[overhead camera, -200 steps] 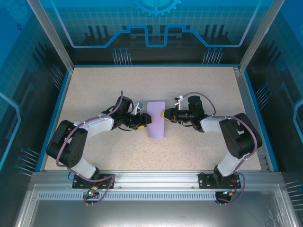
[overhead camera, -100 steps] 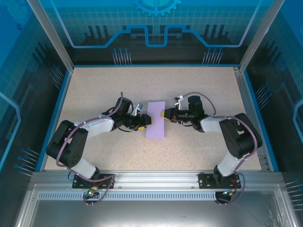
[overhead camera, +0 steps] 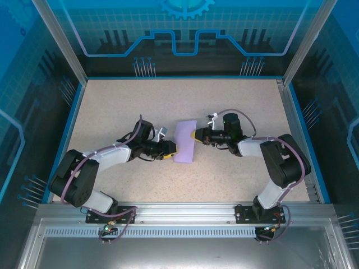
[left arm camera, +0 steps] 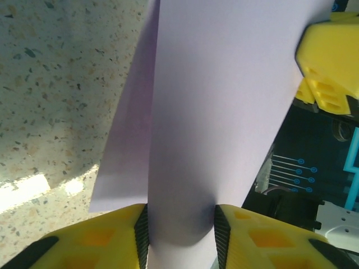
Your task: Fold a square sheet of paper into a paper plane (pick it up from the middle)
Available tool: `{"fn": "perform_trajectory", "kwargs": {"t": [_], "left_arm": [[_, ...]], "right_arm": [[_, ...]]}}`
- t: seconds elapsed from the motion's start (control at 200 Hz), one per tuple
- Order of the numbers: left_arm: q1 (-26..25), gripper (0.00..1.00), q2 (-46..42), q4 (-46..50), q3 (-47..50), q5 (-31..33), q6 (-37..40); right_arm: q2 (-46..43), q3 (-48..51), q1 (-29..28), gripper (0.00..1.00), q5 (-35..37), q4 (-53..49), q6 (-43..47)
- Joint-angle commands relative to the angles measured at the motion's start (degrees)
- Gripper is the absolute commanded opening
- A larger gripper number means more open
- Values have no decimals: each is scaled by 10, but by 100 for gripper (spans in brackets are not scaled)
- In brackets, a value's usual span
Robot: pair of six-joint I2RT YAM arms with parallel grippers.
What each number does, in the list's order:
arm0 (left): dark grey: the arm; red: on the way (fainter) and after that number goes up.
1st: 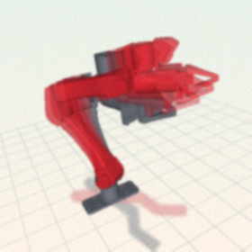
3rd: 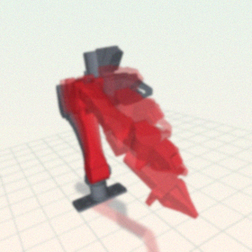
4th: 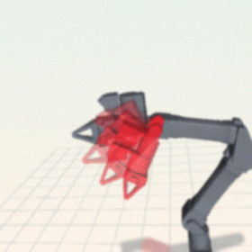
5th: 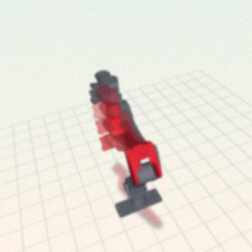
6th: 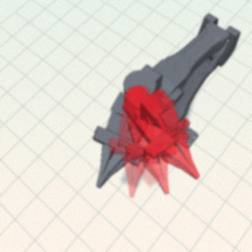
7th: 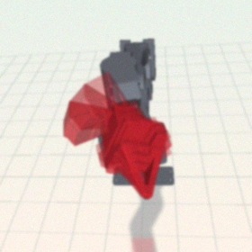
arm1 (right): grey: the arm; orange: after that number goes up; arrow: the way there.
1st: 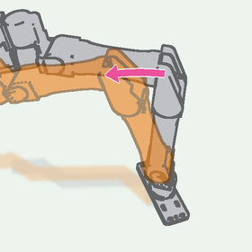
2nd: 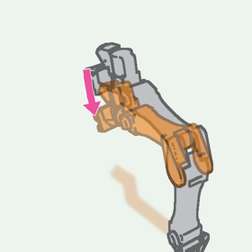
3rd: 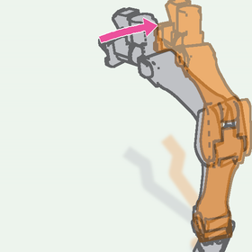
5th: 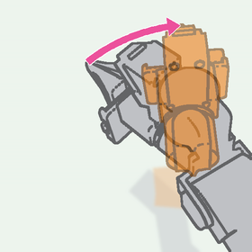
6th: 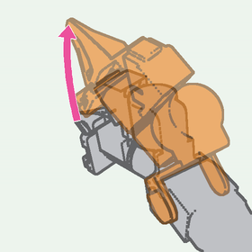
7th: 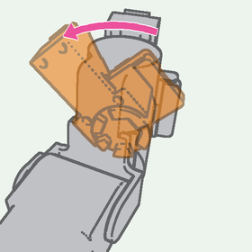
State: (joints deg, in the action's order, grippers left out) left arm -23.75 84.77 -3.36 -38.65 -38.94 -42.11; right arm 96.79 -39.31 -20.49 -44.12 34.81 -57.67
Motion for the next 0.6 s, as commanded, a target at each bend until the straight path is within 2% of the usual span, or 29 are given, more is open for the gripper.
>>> {"fn": "perform_trajectory", "kwargs": {"t": [0.0,0.595], "left_arm": [[-6,37,-18,-5,9,-22,-7],[-6,38,-50,1,30,-38,-15]], "right_arm": [[8,5,10,9,-2,14,-1],[4,11,15,9,-5,18,-4]]}}
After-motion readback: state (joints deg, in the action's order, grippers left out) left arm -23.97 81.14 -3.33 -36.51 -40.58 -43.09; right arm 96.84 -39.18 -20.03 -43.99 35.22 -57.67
